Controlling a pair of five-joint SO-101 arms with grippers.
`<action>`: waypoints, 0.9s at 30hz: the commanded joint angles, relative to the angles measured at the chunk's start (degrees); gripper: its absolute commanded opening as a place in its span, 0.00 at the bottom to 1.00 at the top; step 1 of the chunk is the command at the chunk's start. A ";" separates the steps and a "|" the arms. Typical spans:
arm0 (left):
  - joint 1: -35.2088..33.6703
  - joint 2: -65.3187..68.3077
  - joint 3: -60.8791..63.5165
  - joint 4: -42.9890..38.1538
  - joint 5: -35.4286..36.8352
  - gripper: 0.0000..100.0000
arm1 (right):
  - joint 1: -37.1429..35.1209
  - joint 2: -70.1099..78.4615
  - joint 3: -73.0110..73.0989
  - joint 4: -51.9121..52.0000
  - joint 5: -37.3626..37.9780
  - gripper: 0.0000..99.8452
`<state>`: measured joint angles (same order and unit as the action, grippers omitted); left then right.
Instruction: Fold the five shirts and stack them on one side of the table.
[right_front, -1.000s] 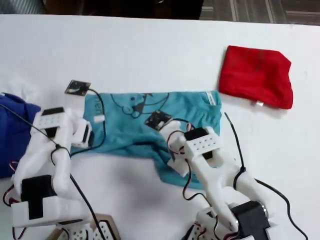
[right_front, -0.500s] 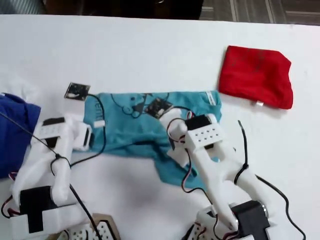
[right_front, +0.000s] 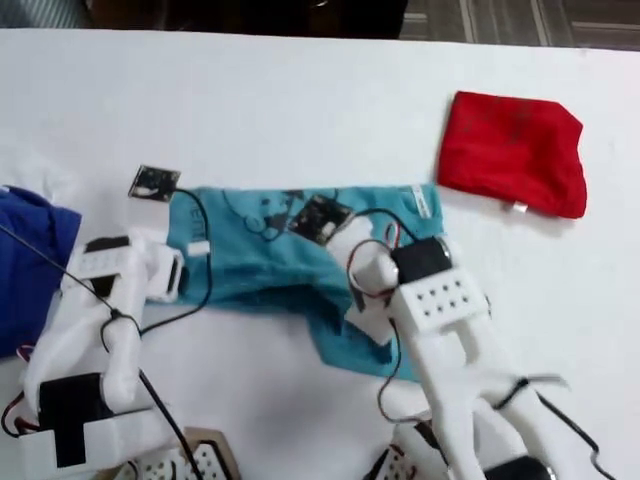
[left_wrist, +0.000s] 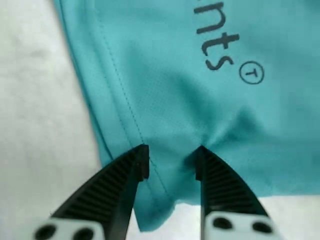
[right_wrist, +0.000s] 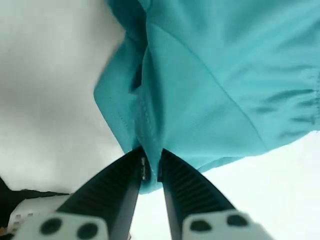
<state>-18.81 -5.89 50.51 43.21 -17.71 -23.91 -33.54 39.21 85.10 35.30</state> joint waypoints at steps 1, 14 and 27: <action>0.79 0.00 0.13 -2.20 0.18 0.17 | -0.13 -5.41 2.90 1.01 0.79 0.02; 0.79 0.00 0.04 -2.20 0.18 0.17 | 0.04 -6.90 20.13 -13.93 0.88 0.18; 0.79 0.09 -0.04 -2.20 0.18 0.17 | 2.33 -6.29 -2.73 -0.31 6.07 0.16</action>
<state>-18.73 -5.89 50.51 43.03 -17.71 -23.21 -38.64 40.09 87.82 41.19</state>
